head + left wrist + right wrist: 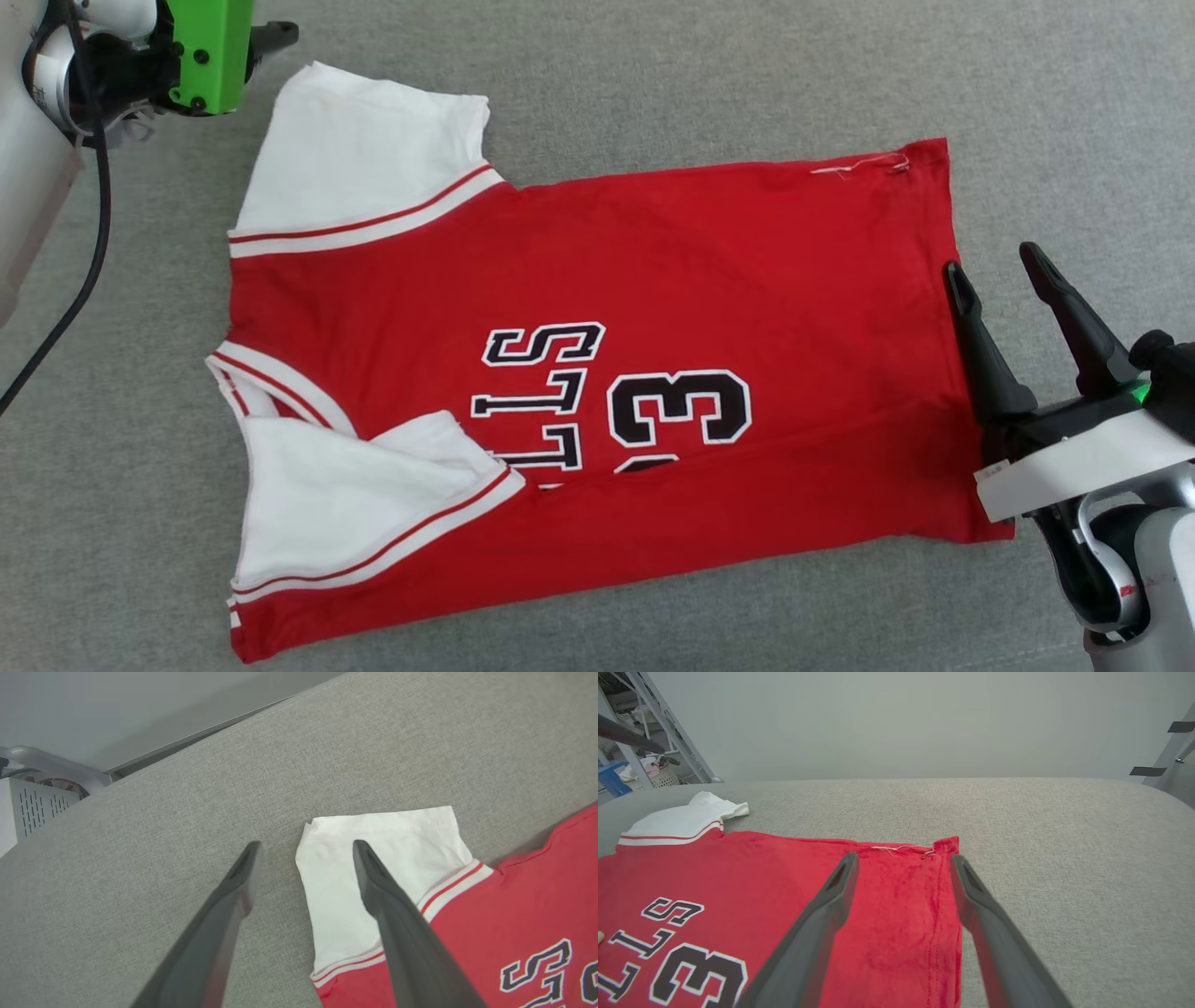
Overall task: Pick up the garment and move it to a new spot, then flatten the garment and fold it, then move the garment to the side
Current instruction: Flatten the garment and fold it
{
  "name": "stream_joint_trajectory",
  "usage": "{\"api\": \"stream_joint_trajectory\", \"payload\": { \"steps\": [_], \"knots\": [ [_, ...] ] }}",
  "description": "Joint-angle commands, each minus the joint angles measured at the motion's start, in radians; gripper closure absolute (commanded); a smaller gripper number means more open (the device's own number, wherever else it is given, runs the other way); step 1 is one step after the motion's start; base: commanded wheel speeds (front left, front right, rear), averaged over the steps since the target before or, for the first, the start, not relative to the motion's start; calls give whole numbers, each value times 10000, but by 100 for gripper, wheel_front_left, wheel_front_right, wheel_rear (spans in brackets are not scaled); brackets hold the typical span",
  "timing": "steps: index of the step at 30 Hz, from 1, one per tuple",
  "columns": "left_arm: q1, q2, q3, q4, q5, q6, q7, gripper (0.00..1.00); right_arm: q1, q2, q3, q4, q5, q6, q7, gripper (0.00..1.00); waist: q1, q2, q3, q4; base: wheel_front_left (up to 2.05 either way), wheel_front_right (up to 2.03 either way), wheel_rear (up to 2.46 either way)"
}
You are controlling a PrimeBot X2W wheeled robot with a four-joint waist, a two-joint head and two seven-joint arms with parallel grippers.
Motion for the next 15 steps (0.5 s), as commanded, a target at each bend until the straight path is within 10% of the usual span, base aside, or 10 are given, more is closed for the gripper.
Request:
{"api": "stream_joint_trajectory", "payload": {
  "steps": [1,14,15],
  "knots": [
    [-166,-26,-109,126,57,-57,154,0,-236,8,49,-24,-71,-6,-105,0,-2,-1,886,-640,0,0,0],
    [323,150,-890,802,78,-100,477,0,-581,-56,120,355,3,-6,-457,0,-2,-1,1399,-828,0,0,0],
    [366,150,-908,781,-1,-100,529,17,-584,-72,93,370,14,-6,-464,0,-2,-1,1387,-810,0,0,0]
  ]
}}
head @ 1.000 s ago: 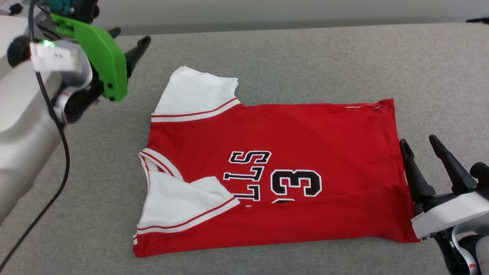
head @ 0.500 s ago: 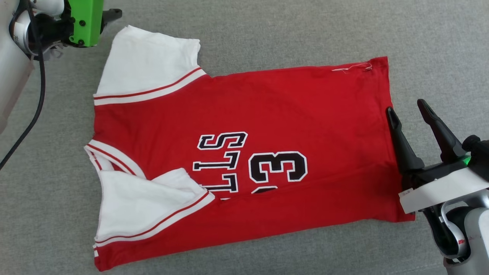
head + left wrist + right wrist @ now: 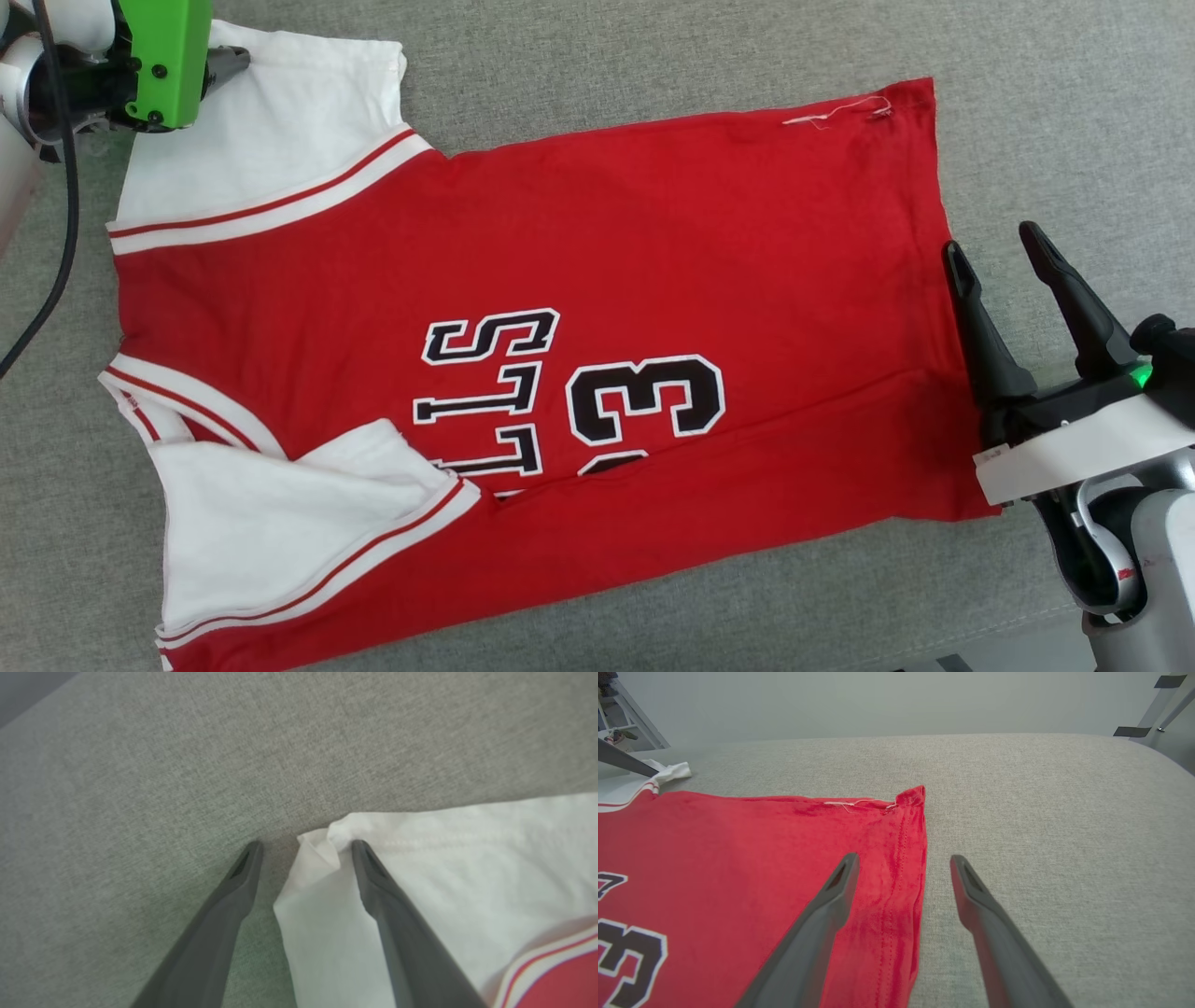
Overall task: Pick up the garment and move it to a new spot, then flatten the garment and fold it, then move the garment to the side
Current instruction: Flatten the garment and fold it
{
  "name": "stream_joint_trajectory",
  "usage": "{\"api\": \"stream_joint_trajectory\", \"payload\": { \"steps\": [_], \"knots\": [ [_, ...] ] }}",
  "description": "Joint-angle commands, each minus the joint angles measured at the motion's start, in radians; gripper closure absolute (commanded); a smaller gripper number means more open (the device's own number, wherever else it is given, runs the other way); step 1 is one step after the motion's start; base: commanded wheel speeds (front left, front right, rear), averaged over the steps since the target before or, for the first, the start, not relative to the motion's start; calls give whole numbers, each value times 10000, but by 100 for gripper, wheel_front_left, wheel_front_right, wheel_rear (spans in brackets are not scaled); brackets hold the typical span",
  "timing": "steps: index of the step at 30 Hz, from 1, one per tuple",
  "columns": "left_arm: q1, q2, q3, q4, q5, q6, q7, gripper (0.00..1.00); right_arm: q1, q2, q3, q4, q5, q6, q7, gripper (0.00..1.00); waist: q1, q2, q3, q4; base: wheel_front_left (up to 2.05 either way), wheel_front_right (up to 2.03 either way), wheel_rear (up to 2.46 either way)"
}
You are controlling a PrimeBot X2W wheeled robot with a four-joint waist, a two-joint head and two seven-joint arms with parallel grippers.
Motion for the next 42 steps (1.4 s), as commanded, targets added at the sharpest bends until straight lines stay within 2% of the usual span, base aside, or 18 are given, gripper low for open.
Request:
{"api": "stream_joint_trajectory", "payload": {
  "steps": [1,2,8,12,14,20,25,31,36,42],
  "knots": [
    [489,-68,-284,63,-28,-26,181,79,-164,-50,-60,42,11,-6,-102,0,0,-1,-22,23,0,0,0],
    [515,-67,-308,31,-62,-26,171,100,-182,-59,-79,44,20,-6,-117,0,0,-1,-52,46,0,0,0],
    [574,-123,-390,-261,-136,-27,-510,100,-340,-272,-290,14,29,-6,-62,0,0,-1,-501,296,0,0,0],
    [599,-220,-414,-577,-144,-27,-1296,100,-648,-667,-502,-93,147,-6,268,0,0,-1,-973,564,0,0,0],
    [669,-247,-452,-803,-176,-28,-1644,100,-877,-1061,-564,-103,204,-6,620,0,0,-1,-1212,728,0,0,0],
    [972,-305,-634,-1572,-217,-28,-2517,100,-1931,-2436,-360,-168,781,-6,2476,0,0,-1,-1777,1281,0,0,0],
    [1051,-392,-771,-2166,-130,-28,-3028,100,-2998,-3609,415,263,1880,-6,4644,0,0,-1,-1933,1716,0,0,0],
    [997,-494,-886,-2740,73,-28,-3456,100,-4140,-4548,1607,1295,3222,-6,7299,0,0,-1,-1801,2090,0,0,0],
    [841,-535,-945,-3025,294,-28,-3703,100,-5024,-4783,2495,2177,3610,-6,8746,0,0,-1,-1548,2302,0,0,0],
    [586,-528,-979,-3254,417,-28,-3857,100,-5849,-4564,3199,3223,3543,-6,8928,0,0,-1,-1199,2475,0,0,0]
  ]
}}
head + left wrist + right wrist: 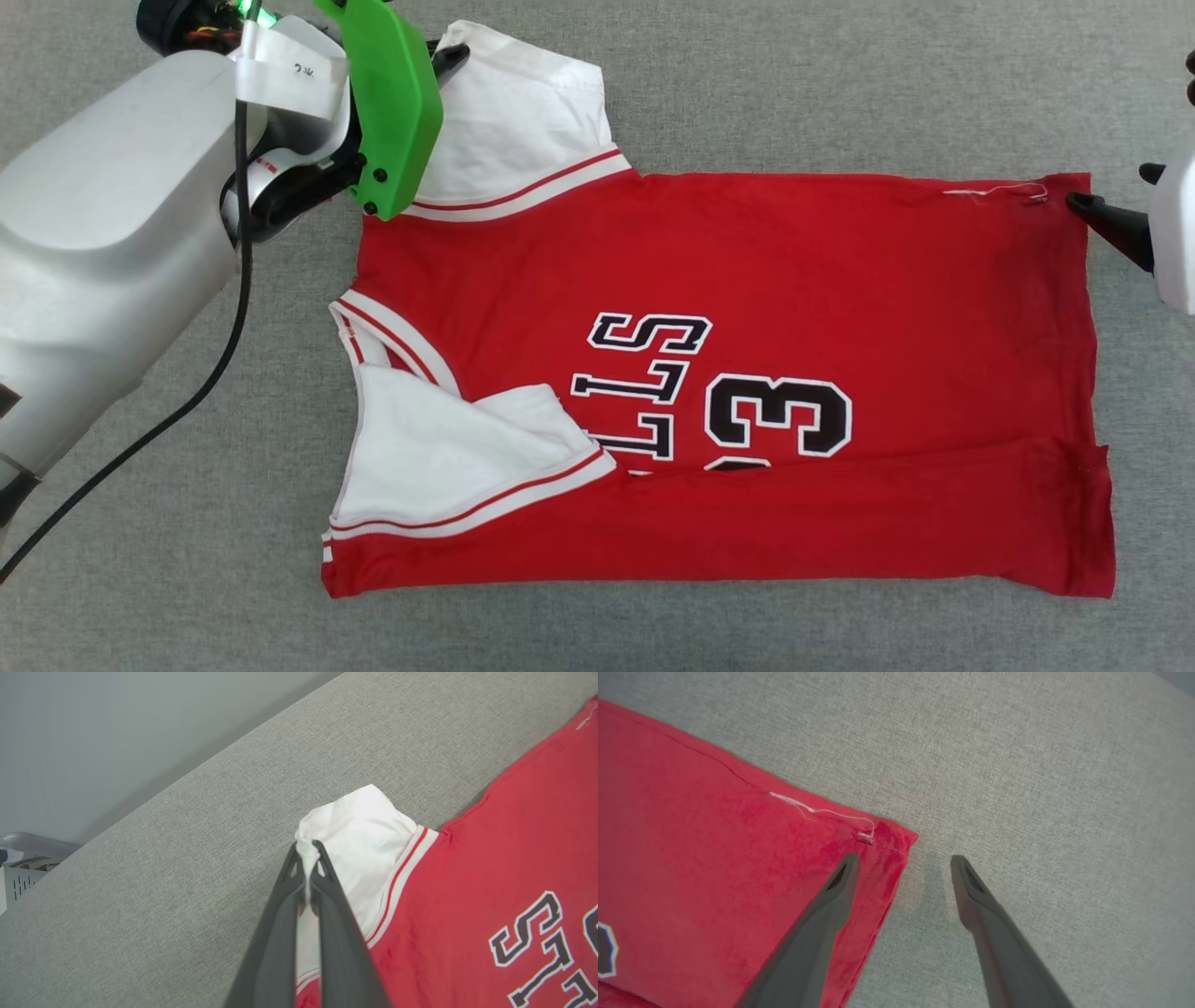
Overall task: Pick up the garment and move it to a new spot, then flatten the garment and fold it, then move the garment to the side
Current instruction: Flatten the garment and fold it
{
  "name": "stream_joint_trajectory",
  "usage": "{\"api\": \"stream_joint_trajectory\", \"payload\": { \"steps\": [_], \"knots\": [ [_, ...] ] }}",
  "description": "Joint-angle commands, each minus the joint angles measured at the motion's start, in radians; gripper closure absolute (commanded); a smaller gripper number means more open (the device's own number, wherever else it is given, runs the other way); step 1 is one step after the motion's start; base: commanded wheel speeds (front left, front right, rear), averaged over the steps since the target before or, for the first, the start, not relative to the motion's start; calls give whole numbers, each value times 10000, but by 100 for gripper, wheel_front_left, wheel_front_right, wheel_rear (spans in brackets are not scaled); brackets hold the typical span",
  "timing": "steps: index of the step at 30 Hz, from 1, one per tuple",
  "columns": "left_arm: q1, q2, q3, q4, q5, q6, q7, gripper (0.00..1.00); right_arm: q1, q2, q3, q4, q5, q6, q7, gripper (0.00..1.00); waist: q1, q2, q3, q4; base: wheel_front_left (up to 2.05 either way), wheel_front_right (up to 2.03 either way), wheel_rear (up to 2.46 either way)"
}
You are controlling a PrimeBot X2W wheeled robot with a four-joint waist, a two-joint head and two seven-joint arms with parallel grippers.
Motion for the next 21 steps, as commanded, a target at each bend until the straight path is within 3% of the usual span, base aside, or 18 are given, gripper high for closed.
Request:
{"api": "stream_joint_trajectory", "payload": {
  "steps": [1,9,14,15,16,21],
  "knots": [
    [-183,-21,-13,-33,63,-25,-91,100,-252,134,119,248,13,-6,-103,0,0,-1,183,108,0,0,0],
    [-398,3,-49,-104,157,-25,-204,100,-725,716,1351,2080,101,-6,-610,0,0,-1,596,170,0,0,0],
    [-356,2,-67,-69,136,-25,-260,100,-643,738,2082,2559,528,-6,-731,0,0,-1,605,164,0,0,0],
    [-328,20,-71,-58,125,-25,-273,100,-658,714,2199,2592,625,-6,-819,32,0,-1,577,151,0,0,0],
    [-305,38,-74,-41,120,-25,-286,100,-688,689,2267,2597,688,-6,-954,97,0,-1,545,138,0,0,0],
    [-88,102,-87,49,48,-25,-475,100,-867,448,2465,2602,944,-6,-2023,100,0,-1,161,107,0,0,0]
  ]
}}
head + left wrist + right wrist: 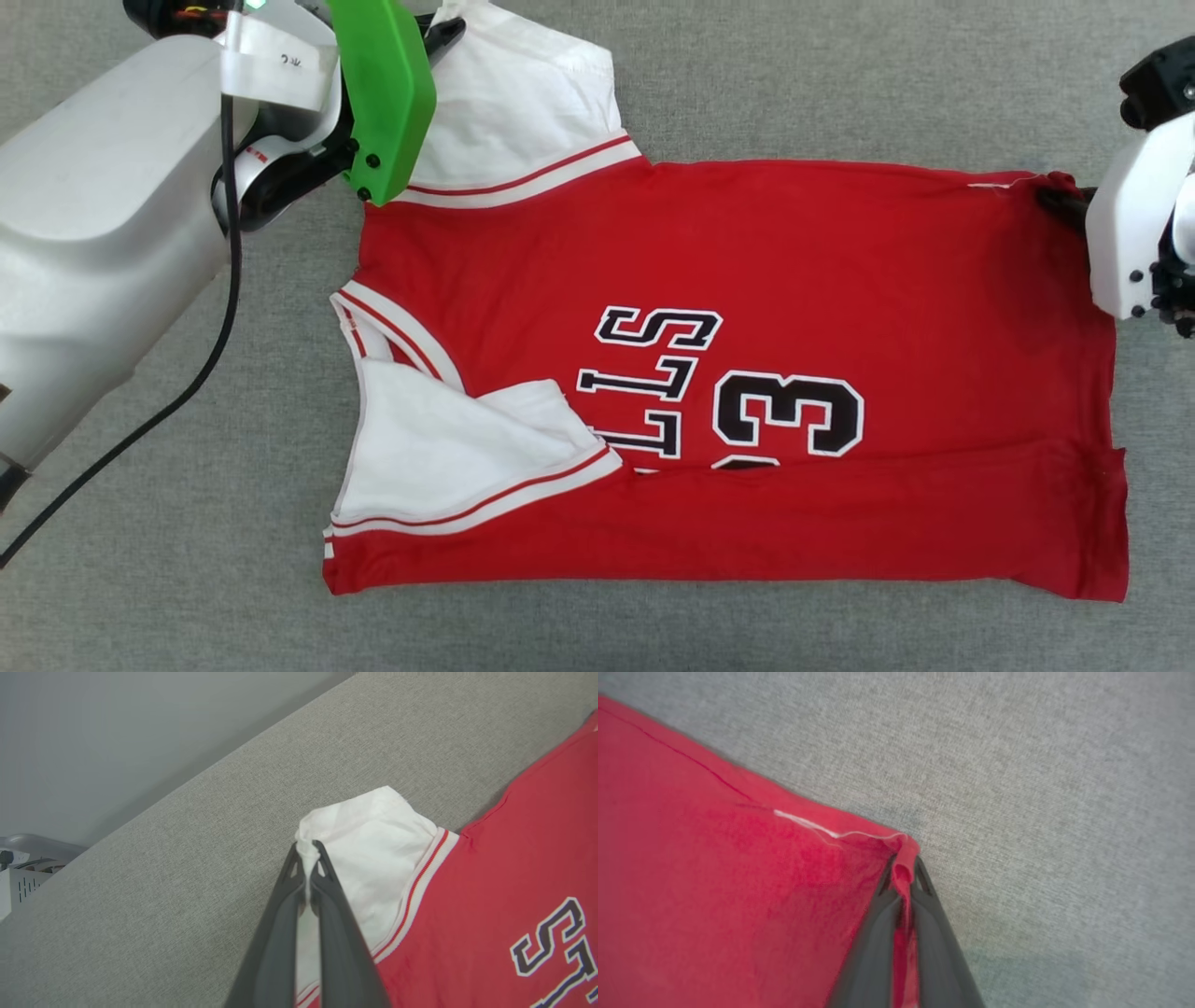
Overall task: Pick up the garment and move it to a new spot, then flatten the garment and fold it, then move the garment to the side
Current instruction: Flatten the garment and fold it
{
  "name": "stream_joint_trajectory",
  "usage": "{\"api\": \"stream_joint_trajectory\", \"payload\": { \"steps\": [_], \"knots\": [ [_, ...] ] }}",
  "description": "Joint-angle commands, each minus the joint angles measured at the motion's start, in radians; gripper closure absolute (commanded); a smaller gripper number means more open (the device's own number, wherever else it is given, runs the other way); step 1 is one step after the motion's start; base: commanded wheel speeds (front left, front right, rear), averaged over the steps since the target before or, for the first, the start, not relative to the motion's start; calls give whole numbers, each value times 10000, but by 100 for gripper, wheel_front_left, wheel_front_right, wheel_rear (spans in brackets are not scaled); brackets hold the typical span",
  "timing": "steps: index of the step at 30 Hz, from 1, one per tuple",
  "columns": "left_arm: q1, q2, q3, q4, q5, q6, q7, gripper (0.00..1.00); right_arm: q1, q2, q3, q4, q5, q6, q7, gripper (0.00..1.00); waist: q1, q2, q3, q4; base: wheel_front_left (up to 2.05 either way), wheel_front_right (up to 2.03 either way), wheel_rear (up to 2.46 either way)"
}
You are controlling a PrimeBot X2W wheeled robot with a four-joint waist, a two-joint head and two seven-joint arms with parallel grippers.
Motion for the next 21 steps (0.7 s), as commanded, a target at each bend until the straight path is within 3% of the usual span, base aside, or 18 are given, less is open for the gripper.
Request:
{"api": "stream_joint_trajectory", "payload": {
  "steps": [1,14,21],
  "knots": [
    [195,71,-6,30,-56,-25,-130,100,198,12,211,100,78,-2,-258,100,1,0,-277,-15,0,0,0],
    [1988,729,-26,-574,-80,-23,-870,100,1346,-713,632,-668,592,-2,-2779,100,1,0,-1806,31,0,0,0],
    [3427,1164,-30,-1331,-108,296,-1188,100,2501,-897,634,-990,762,-2,-3546,100,1,0,-2461,93,0,0,0]
  ]
}}
